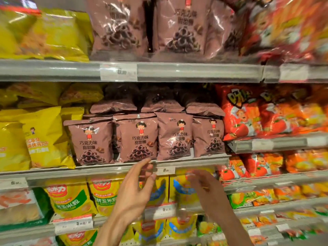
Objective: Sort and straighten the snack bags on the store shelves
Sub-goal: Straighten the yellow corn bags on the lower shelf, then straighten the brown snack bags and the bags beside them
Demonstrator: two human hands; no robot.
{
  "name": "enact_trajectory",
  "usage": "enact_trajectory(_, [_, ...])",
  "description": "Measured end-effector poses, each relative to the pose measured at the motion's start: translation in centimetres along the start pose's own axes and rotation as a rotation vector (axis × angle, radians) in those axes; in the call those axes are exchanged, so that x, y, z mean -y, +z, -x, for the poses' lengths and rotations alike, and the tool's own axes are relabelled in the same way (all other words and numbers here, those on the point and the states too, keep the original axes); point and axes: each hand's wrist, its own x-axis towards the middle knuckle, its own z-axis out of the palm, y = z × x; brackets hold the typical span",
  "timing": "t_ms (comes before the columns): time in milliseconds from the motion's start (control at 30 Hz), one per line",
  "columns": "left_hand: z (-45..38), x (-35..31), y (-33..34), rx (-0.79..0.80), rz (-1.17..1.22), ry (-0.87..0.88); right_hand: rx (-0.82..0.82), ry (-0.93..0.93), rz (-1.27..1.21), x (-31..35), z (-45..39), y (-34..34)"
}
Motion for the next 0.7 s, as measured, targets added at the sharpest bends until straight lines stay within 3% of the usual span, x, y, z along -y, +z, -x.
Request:
enact_trajectory(233, [-3.2, -5.8, 1.7, -0.016, 0.024, 0.106, -0.069, -0.088, 0.006, 3.3, -0.8, -8.0])
enact_trajectory(467, [-6.9, -6.5, 3.6, -0.157, -0.175, 0.172, -0.126, -0.061, -0.122, 3.1, -5.0, -11.1])
enact_trajectory(600, [-8.3, -6.0, 4.7, -0.191, -0.342, 0.197, -0.126, -0.136, 0.051, 2.4, -8.8, -9.6])
enact_trajectory(700, [-8.6, -5.8, 5.3, -0.165, -0.465, 0.216, -0.127, -0.281, 0.360, 2.5, -10.4, -7.8])
